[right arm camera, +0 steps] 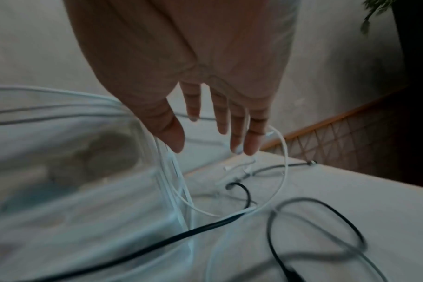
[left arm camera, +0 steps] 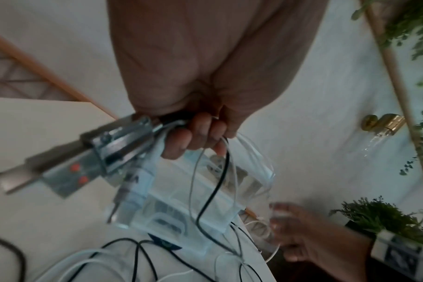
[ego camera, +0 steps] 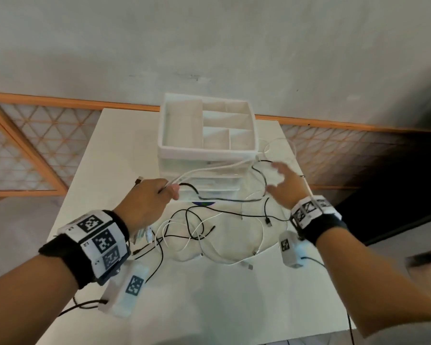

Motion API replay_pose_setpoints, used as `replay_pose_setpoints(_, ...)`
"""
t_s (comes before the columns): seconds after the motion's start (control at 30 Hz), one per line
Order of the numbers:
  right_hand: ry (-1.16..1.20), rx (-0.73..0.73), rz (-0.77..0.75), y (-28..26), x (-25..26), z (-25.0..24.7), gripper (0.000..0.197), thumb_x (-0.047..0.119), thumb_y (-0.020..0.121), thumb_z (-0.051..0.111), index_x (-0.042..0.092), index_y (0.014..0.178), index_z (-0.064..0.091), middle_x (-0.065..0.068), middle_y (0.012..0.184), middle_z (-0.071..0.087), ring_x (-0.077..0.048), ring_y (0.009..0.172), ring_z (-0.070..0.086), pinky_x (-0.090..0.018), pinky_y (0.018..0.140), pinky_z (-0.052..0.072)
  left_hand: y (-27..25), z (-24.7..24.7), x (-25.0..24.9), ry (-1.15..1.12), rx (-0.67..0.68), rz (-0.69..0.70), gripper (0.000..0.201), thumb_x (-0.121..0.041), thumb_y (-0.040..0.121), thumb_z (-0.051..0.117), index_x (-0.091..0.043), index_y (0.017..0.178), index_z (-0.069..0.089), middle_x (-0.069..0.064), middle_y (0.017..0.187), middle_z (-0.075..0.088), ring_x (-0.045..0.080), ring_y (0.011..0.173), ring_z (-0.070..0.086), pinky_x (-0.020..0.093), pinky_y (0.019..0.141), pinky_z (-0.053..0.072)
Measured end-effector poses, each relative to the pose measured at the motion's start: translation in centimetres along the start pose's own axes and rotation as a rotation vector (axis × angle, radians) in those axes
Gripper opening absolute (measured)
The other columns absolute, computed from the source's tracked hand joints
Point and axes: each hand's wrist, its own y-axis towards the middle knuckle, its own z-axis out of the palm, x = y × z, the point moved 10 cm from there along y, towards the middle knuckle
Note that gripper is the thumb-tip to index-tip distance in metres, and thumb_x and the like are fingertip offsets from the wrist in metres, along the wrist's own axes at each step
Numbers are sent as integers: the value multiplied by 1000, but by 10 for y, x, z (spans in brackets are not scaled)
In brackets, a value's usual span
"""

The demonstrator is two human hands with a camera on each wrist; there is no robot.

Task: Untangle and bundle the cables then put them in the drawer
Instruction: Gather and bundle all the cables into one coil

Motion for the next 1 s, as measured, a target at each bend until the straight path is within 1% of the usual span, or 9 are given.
replay_pose_setpoints(0.1, -94, 86, 114, -14, -40, 39, 65, 13, 88, 63, 29, 147, 41, -9, 135, 60, -25, 111, 60, -28, 93, 46, 1, 6, 13, -48, 5, -62, 32, -29, 103, 48, -12, 81, 65, -1, 64, 45, 17, 55, 40, 32, 57, 31)
replay_pose_setpoints(0.17, -158, 100, 155, -18, -62, 49, 54, 14, 87, 61, 25, 139, 51, -9, 134, 62, -29, 123, 57, -32, 101, 45, 1, 5, 18, -102, -10, -99, 31, -27, 102, 49, -12, 79, 64, 0, 64, 46, 17, 57, 40, 32, 60, 32)
replay_pose_setpoints(0.3, -301, 60, 355, -24, -107, 51, 27, 18, 92, 55, 12, 111, 72, -13, 112, 71, -31, 106, 64, -31, 86, 51, 2, 2, 21, -156, -12, -126, 37, -29, 96, 62, -12, 68, 45, 1, 59, 38, 21, 57, 35, 37, 64, 31)
replay_pose_setpoints(0.47, -199, 102, 397, -31, -122, 84, 29, 32, 90, 66, 14, 112, 71, -12, 117, 69, -30, 109, 62, -31, 87, 49, -1, 8, 24, -283, -11, -199, 29, -27, 98, 60, -9, 79, 47, 3, 60, 33, 18, 53, 30, 29, 52, 30)
replay_pose_setpoints(0.6, -58, 2, 447, -42, -124, 97, 16, 28, 88, 62, 22, 96, 74, -11, 102, 71, -30, 87, 61, -31, 80, 52, -7, 20, 29, -363, 49, -250, 29, -23, 101, 54, -11, 76, 44, 2, 62, 37, 14, 49, 30, 26, 48, 29)
replay_pose_setpoints(0.7, 4, -34, 445, -41, -114, 83, 18, 26, 84, 62, 13, 74, 69, -10, 75, 65, -31, 74, 59, -30, 66, 50, -8, 21, 34, -439, 64, -293, 29, -19, 102, 51, -13, 76, 43, 1, 61, 37, 13, 47, 31, 26, 45, 29)
replay_pose_setpoints(0.83, 313, -163, 371, -39, -72, 35, 30, 31, 80, 64, 4, 66, 65, -10, 58, 63, -31, 63, 55, -37, 61, 44, -6, 16, 35, -547, 32, -327, 15, -14, 102, 51, -8, 88, 51, 5, 60, 52, 16, 45, 46, 27, 44, 38)
replay_pose_setpoints(0.93, 687, -204, 205, -53, -16, 18, 22, 16, 81, 66, 7, 61, 61, -5, 49, 53, -23, 55, 47, -32, 51, 37, -6, 22, 19, -628, 76, -308, 13, -11, 103, 48, -6, 93, 53, 14, 69, 69, 21, 51, 62, 25, 44, 50)
replay_pose_setpoints(1.0, 798, -166, 97, -71, 26, 19, 28, 4, 85, 64, 11, 59, 60, -5, 48, 49, -19, 48, 42, -26, 46, 33, -7, 31, 5, -703, 147, -310, 11, -10, 104, 44, -6, 96, 51, 22, 85, 74, 31, 67, 69, 31, 51, 57)
